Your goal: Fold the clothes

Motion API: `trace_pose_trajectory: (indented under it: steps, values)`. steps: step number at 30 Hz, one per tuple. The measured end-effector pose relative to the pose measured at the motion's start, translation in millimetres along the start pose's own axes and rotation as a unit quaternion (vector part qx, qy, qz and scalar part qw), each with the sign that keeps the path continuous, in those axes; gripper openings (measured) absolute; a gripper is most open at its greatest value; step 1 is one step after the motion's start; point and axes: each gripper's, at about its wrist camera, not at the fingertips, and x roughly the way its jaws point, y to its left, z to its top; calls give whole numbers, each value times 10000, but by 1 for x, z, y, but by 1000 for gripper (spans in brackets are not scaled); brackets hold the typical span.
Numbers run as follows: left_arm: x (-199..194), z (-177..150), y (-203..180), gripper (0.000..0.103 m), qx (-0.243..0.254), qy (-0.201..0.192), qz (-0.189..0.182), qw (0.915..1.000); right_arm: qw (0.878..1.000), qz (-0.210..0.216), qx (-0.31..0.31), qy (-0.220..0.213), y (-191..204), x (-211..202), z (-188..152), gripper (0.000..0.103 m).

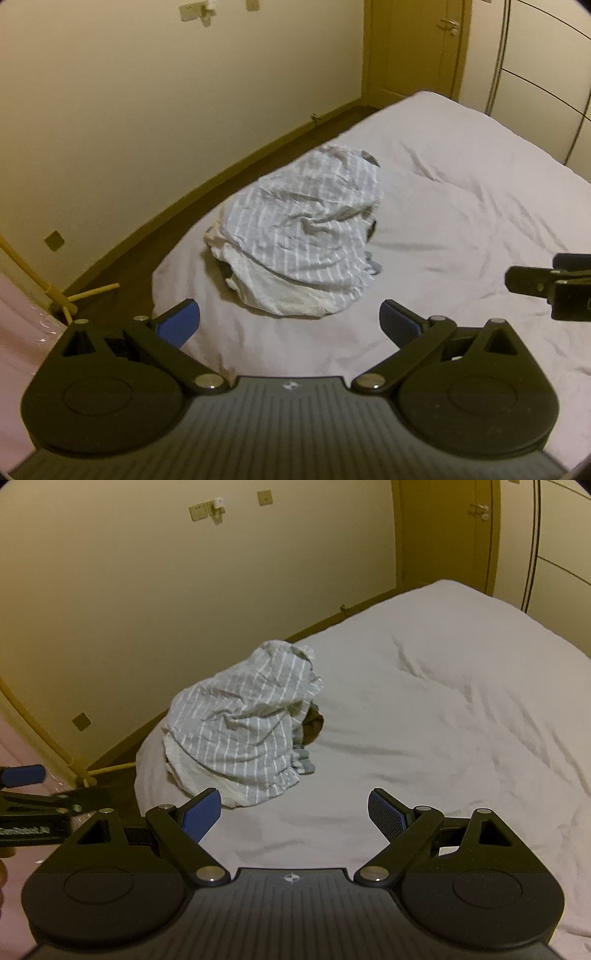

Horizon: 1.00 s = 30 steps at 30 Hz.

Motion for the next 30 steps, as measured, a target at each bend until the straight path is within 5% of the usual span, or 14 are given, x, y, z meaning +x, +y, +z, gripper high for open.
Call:
trace_pose_trajectory:
  steps: [11,21,30]
  values:
    - [56,18,32,102,600,-56,182,9980,9983,-249,-496,-170,4,39,22,89]
    - [173,69,75,101,1274,-104,-392,9910,9941,-307,-1038,-92,24,130,87,88]
    - [281,102,104,84,1698,247,-931,9808,9802,-530,-1895,236,45,236,159,87]
